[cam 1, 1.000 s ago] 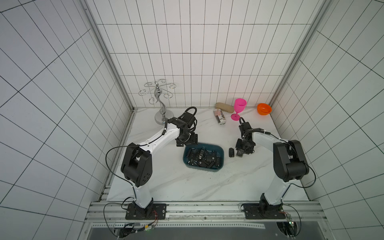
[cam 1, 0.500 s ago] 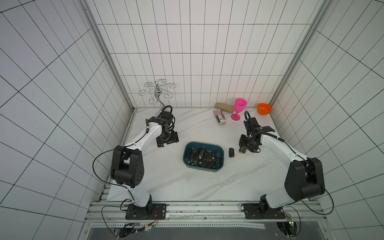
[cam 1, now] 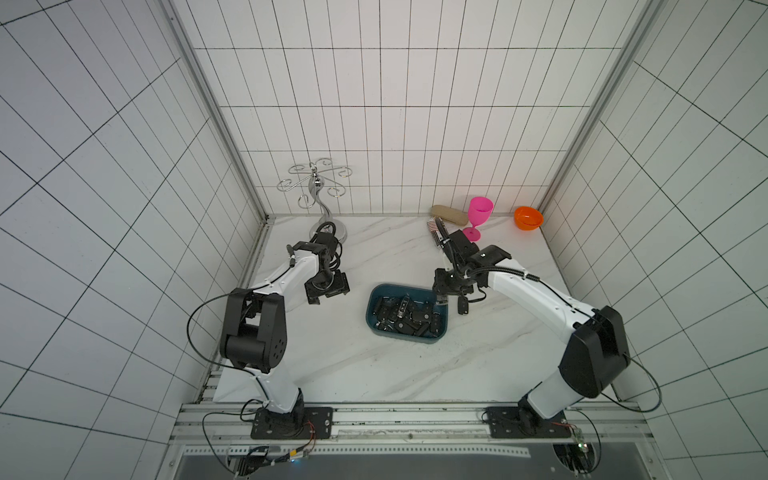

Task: Place the car key into the storage box
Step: Place the car key in the storage box.

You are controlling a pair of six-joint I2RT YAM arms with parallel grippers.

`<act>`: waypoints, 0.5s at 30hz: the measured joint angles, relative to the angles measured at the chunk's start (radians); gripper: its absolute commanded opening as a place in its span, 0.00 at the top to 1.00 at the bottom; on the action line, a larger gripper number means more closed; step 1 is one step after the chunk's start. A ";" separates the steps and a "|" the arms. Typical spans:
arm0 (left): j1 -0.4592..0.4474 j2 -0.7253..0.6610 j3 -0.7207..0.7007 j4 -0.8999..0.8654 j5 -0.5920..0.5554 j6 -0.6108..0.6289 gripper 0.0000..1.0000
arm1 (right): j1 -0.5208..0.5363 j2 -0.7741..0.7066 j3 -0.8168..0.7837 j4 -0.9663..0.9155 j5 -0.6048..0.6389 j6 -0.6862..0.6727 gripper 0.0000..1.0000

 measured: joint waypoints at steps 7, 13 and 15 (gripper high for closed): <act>0.064 0.000 0.000 0.010 0.034 -0.001 0.18 | 0.063 0.076 0.000 0.022 -0.027 -0.038 0.74; 0.068 0.000 0.000 0.015 0.049 -0.001 0.18 | 0.093 0.138 0.000 0.022 -0.035 -0.064 0.73; 0.068 0.000 -0.002 0.018 0.052 -0.001 0.18 | 0.100 0.159 0.000 0.023 -0.035 -0.068 0.73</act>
